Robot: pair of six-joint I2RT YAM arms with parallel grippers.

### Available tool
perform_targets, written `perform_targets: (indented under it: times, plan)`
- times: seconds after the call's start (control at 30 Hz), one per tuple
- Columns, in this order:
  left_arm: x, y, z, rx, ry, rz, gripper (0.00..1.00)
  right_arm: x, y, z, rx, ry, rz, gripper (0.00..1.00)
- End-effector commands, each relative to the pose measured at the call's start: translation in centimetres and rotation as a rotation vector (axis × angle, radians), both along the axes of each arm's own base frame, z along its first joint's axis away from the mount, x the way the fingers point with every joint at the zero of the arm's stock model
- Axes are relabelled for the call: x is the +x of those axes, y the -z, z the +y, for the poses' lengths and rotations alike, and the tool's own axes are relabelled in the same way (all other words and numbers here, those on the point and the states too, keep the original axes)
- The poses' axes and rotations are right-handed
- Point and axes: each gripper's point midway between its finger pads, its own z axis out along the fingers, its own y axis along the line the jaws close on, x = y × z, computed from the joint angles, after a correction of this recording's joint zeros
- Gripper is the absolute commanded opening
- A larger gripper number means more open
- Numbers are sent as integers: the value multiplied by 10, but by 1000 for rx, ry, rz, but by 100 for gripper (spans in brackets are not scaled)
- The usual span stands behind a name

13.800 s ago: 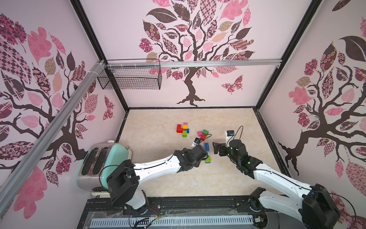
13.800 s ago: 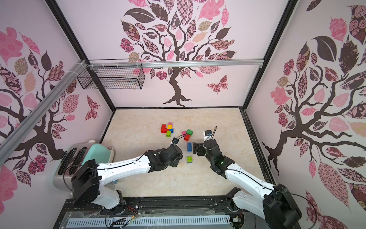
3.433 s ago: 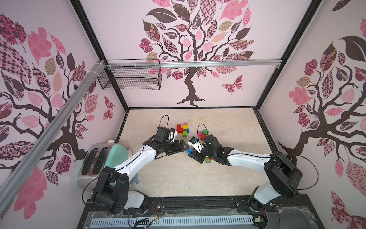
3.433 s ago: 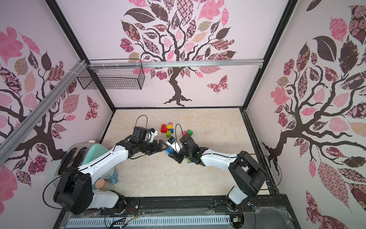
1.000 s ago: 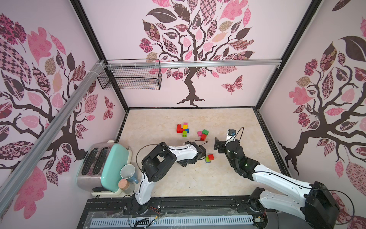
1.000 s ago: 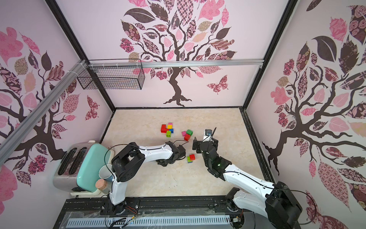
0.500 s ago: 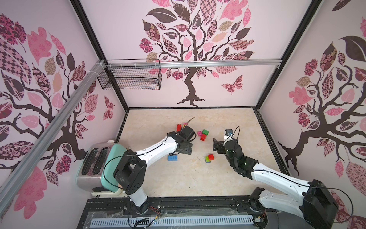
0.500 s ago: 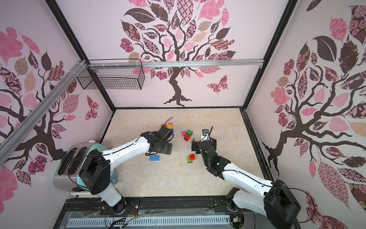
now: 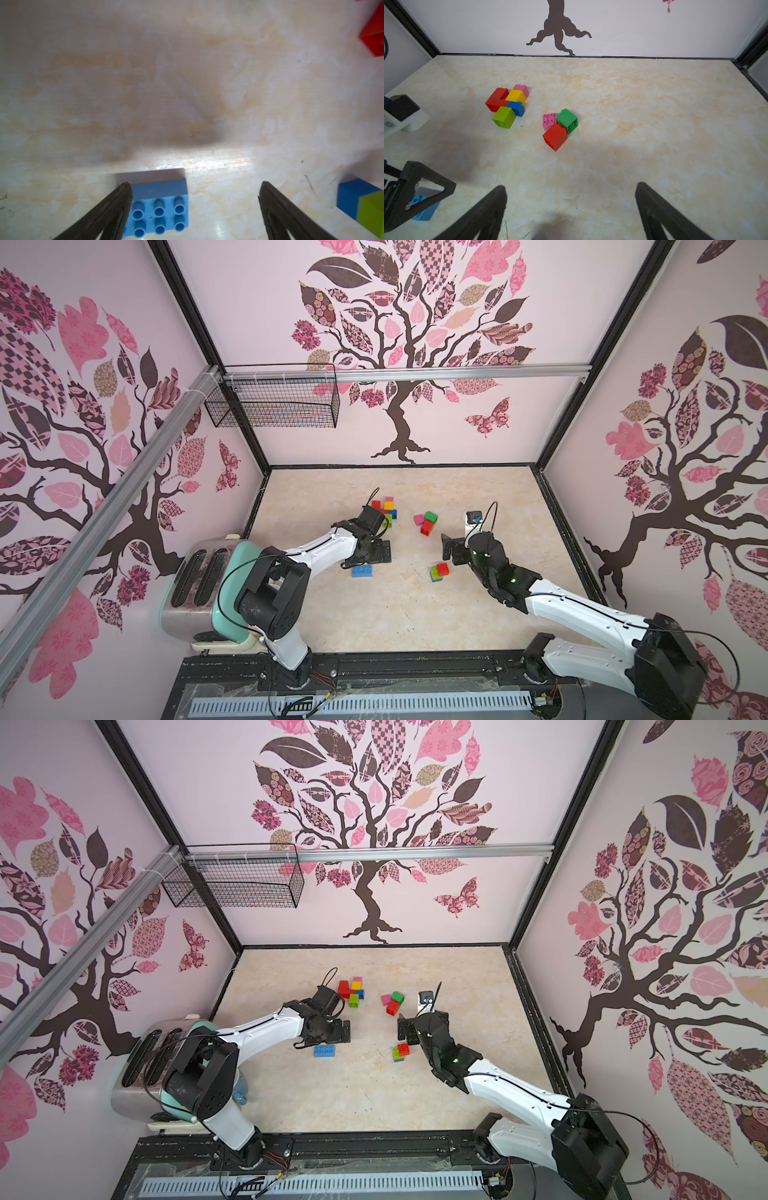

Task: Assemble the number 4 with lego
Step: Pick up the lego brick from the center of the board.

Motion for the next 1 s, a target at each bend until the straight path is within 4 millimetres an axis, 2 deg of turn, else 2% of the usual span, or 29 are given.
perform_targets:
  times: [0.0, 0.17, 0.33, 0.4, 0.47, 0.53, 0.67, 0.73, 0.83, 0.97]
  plan:
    - [-7, 16, 16, 43, -53, 13, 98, 4, -11, 6, 14, -16, -4, 99]
    - [-35, 28, 11, -22, -54, 116, 98, 3, -9, 8, 4, -32, 0, 99]
    - [-60, 17, -13, -172, -10, 163, 98, 4, -10, 7, 5, -29, -18, 99]
    - [-68, 16, -21, -176, 46, 165, 98, 4, -10, 7, 8, -30, -23, 99]
    - [-72, 22, -15, -83, 89, 152, 98, 4, -11, 10, 14, -43, -28, 100]
    - [-69, 28, 3, 80, 108, 91, 98, 4, -13, 11, 25, -43, -32, 99]
    - [-66, 33, 33, 310, 98, -33, 88, 4, -14, 11, 40, -46, -45, 99]
    - [-70, 36, 40, 329, 80, -51, 80, 3, -13, 10, 38, -43, -46, 99]
    - [-77, 43, 44, 310, 81, -53, 74, 4, -13, 7, 32, -30, -48, 99]
    - [-84, 53, 31, 255, 131, -24, 59, 6, -12, 6, 27, -15, -53, 99]
